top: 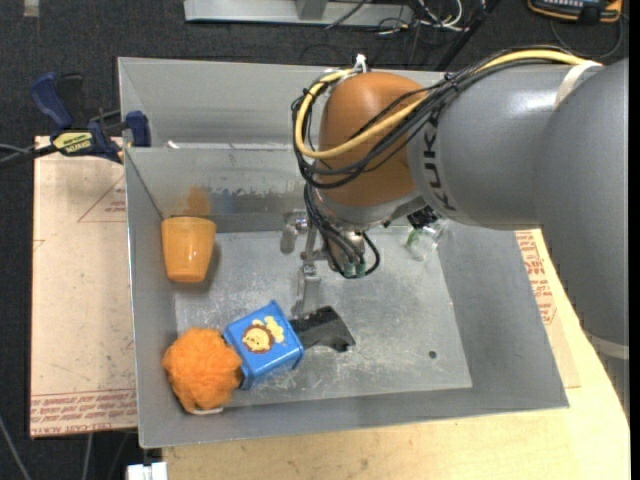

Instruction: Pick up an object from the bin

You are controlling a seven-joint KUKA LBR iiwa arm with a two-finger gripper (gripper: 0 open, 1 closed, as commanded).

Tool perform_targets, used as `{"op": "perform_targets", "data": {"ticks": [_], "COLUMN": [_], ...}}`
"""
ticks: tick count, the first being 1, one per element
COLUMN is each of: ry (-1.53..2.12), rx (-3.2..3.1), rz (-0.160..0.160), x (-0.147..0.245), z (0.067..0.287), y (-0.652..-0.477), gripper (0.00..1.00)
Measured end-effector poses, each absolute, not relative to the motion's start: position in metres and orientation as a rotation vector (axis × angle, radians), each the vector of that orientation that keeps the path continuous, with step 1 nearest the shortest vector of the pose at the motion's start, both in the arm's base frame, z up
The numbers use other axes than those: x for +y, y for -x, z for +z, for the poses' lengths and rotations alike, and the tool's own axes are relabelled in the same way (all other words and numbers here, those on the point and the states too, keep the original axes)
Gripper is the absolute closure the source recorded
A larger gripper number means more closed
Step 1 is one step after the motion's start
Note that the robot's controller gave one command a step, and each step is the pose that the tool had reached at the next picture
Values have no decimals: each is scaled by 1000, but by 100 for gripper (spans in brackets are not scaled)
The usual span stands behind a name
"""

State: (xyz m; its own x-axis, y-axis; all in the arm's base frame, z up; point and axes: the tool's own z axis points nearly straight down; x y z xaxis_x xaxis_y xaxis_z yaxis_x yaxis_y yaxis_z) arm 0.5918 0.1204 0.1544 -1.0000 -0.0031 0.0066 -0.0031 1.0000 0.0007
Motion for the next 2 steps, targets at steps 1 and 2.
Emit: {"op": "perform_targets", "data": {"ticks": [1, 2], "ry": [-2, 20], "rx": [-3142, -3146], "rz": [-2, -6], "x": [120, 95], "z": [159, 112], "y": [-594, -579], "gripper": [0, 0]}}
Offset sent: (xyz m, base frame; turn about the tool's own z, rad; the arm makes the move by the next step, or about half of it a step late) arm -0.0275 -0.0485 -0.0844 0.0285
